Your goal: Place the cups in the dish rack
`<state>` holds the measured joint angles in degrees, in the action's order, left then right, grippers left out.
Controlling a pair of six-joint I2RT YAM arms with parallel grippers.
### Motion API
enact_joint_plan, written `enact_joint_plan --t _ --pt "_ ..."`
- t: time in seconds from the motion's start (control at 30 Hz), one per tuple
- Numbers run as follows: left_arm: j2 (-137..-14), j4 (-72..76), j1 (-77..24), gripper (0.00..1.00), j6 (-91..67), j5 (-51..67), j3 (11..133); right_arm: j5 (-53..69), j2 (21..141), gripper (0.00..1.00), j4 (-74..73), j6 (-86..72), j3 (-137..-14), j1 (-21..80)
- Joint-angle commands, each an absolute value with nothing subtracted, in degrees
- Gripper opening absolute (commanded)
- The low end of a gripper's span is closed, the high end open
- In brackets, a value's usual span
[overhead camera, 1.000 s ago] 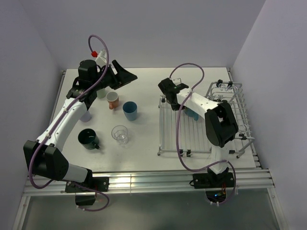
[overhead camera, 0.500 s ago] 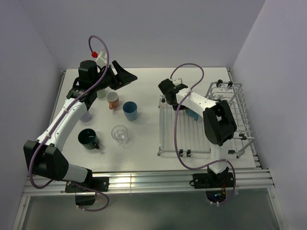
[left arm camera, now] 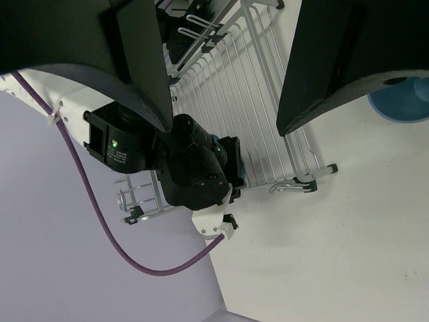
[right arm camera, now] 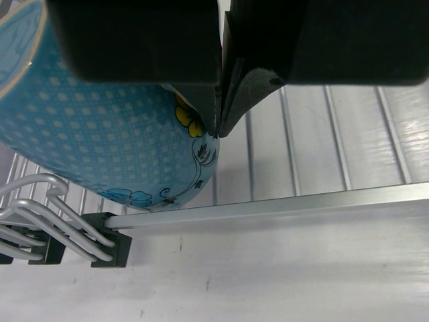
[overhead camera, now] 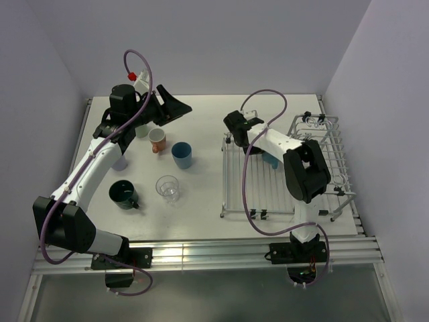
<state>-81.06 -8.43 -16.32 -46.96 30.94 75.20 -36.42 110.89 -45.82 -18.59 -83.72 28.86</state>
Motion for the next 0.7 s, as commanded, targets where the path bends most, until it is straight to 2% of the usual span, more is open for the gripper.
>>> enact_joint_plan --t 0.0,0.67 --pt "-79.10 -6.42 -16.35 0.70 -45.62 30.94 75.23 -39.73 111.71 0.00 -45.97 -18.99 -82.88 27.16" --pt "-79.37 -6.59 -16.35 0.69 -45.44 30.76 74.88 -39.46 111.36 0.00 -44.91 -18.63 -81.65 23.73"
